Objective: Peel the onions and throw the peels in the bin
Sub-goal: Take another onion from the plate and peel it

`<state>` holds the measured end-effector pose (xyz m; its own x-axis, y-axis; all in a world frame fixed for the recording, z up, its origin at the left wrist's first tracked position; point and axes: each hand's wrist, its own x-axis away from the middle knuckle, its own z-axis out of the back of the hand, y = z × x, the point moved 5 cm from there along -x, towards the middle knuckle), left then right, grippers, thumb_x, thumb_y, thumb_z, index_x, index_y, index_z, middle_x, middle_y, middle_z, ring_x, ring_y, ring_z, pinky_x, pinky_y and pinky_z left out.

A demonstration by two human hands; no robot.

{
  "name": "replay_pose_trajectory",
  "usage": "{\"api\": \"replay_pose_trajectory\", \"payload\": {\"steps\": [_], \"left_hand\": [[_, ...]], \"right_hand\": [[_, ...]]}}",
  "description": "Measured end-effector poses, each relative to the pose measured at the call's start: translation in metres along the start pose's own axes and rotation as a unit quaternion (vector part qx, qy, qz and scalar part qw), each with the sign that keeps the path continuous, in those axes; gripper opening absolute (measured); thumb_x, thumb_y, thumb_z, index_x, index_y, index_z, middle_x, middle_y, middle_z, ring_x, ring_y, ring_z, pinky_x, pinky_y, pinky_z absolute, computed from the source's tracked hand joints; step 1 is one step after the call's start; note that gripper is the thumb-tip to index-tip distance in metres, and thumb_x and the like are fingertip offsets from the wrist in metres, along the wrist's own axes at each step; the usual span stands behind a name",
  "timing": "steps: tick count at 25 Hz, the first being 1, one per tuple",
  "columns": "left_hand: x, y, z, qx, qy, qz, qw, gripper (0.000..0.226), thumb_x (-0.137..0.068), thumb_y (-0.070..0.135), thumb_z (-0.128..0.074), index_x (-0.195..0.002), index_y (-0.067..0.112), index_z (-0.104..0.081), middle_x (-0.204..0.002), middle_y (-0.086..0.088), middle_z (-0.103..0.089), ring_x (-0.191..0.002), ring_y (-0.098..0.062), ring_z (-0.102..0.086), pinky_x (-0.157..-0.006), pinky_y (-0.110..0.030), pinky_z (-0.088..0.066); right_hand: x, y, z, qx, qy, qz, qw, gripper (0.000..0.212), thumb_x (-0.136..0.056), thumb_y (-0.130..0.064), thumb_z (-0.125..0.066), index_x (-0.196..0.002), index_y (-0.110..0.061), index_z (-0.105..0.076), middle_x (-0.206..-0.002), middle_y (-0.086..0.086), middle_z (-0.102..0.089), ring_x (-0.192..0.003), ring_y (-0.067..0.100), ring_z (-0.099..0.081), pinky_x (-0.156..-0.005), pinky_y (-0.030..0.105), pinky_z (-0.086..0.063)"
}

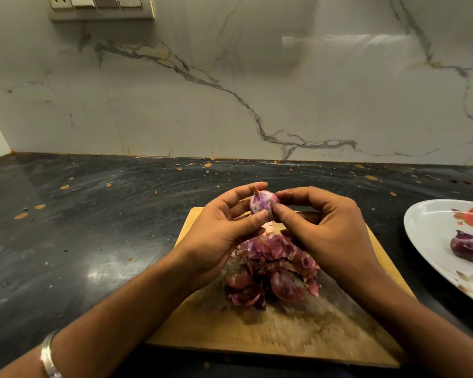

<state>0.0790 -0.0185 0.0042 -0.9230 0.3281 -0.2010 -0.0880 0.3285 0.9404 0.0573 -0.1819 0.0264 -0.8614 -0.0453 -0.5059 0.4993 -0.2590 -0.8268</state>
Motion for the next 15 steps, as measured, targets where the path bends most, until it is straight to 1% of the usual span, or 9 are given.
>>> {"api": "replay_pose_trajectory", "payload": {"steps": [2, 3, 5, 6, 9, 11, 12, 14, 15], "left_hand": [[0.000, 0.000, 0.002, -0.025, 0.017, -0.010, 0.999, 0.052, -0.073, 0.012, -0.075, -0.124, 0.014, -0.063, -0.117, -0.010, -0.072, -0.103, -0.023, -0.068, -0.083, -0.033, -0.058], [0.000, 0.000, 0.004, -0.036, 0.025, -0.014, 0.999, 0.053, -0.071, 0.012, -0.077, -0.122, 0.013, -0.063, -0.115, -0.010, -0.072, -0.100, -0.025, -0.069, -0.079, -0.033, -0.060], [0.001, 0.001, 0.005, -0.049, 0.032, -0.018, 0.998, 0.052, -0.068, 0.014, -0.079, -0.117, 0.014, -0.063, -0.109, -0.010, -0.074, -0.092, -0.025, -0.070, -0.068, -0.029, -0.060], [0.001, 0.002, 0.006, -0.057, 0.031, -0.021, 0.998, 0.051, -0.068, 0.015, -0.079, -0.116, 0.015, -0.063, -0.108, -0.010, -0.074, -0.089, -0.024, -0.070, -0.065, -0.026, -0.058], [0.000, 0.000, 0.005, -0.064, 0.012, -0.026, 0.998, 0.047, -0.075, 0.015, -0.076, -0.121, 0.016, -0.063, -0.112, -0.010, -0.074, -0.096, -0.023, -0.070, -0.068, -0.025, -0.056], [0.000, 0.000, 0.003, -0.056, 0.001, -0.026, 0.998, 0.047, -0.078, 0.015, -0.074, -0.124, 0.015, -0.063, -0.114, -0.010, -0.073, -0.100, -0.021, -0.069, -0.069, -0.024, -0.055], [0.000, 0.000, 0.003, -0.055, 0.003, -0.027, 0.998, 0.046, -0.079, 0.015, -0.075, -0.123, 0.015, -0.063, -0.114, -0.010, -0.073, -0.099, -0.020, -0.069, -0.068, -0.023, -0.055], [0.000, 0.000, 0.004, -0.052, 0.008, -0.024, 0.998, 0.046, -0.077, 0.014, -0.077, -0.121, 0.014, -0.064, -0.112, -0.011, -0.073, -0.096, -0.019, -0.070, -0.067, -0.024, -0.055], [0.000, 0.000, 0.005, -0.048, 0.008, -0.018, 0.999, 0.046, -0.075, 0.013, -0.078, -0.120, 0.014, -0.065, -0.112, -0.012, -0.073, -0.096, -0.022, -0.071, -0.068, -0.026, -0.057]], "right_hand": [[0.000, 0.001, -0.001, -0.005, -0.005, -0.003, 1.000, 0.021, -0.086, -0.023, -0.075, -0.107, -0.022, -0.075, -0.095, -0.008, -0.077, -0.084, 0.009, -0.075, -0.069, 0.028, -0.062], [0.000, 0.001, -0.002, -0.018, -0.009, -0.008, 1.000, 0.022, -0.085, -0.023, -0.075, -0.108, -0.022, -0.075, -0.095, -0.006, -0.077, -0.083, 0.011, -0.075, -0.068, 0.030, -0.062], [0.000, 0.002, -0.004, -0.052, -0.020, -0.020, 0.998, 0.023, -0.085, -0.022, -0.074, -0.108, -0.020, -0.075, -0.094, -0.002, -0.077, -0.080, 0.015, -0.076, -0.065, 0.032, -0.063], [0.000, 0.003, -0.005, -0.067, -0.024, -0.024, 0.997, 0.023, -0.085, -0.022, -0.074, -0.107, -0.019, -0.075, -0.094, -0.001, -0.077, -0.078, 0.017, -0.076, -0.064, 0.031, -0.062], [0.000, 0.002, -0.003, -0.078, -0.009, -0.022, 0.997, 0.021, -0.085, -0.020, -0.075, -0.106, -0.019, -0.075, -0.092, -0.002, -0.078, -0.077, 0.015, -0.076, -0.062, 0.027, -0.060], [0.001, -0.001, 0.000, -0.032, 0.013, 0.002, 0.999, 0.020, -0.085, -0.021, -0.075, -0.104, -0.021, -0.074, -0.091, -0.005, -0.077, -0.079, 0.011, -0.075, -0.062, 0.024, -0.059], [0.001, -0.004, 0.000, 0.002, 0.015, 0.024, 1.000, 0.019, -0.084, -0.022, -0.076, -0.104, -0.021, -0.073, -0.093, -0.007, -0.075, -0.083, 0.010, -0.073, -0.062, 0.025, -0.059], [0.002, -0.009, -0.002, 0.047, -0.005, 0.052, 0.997, 0.022, -0.084, -0.024, -0.075, -0.105, -0.023, -0.071, -0.100, -0.009, -0.071, -0.091, 0.009, -0.070, -0.066, 0.030, -0.060], [0.001, -0.009, -0.003, 0.059, -0.017, 0.056, 0.996, 0.022, -0.084, -0.024, -0.075, -0.105, -0.023, -0.069, -0.102, -0.010, -0.069, -0.093, 0.009, -0.068, -0.068, 0.033, -0.060]]}}
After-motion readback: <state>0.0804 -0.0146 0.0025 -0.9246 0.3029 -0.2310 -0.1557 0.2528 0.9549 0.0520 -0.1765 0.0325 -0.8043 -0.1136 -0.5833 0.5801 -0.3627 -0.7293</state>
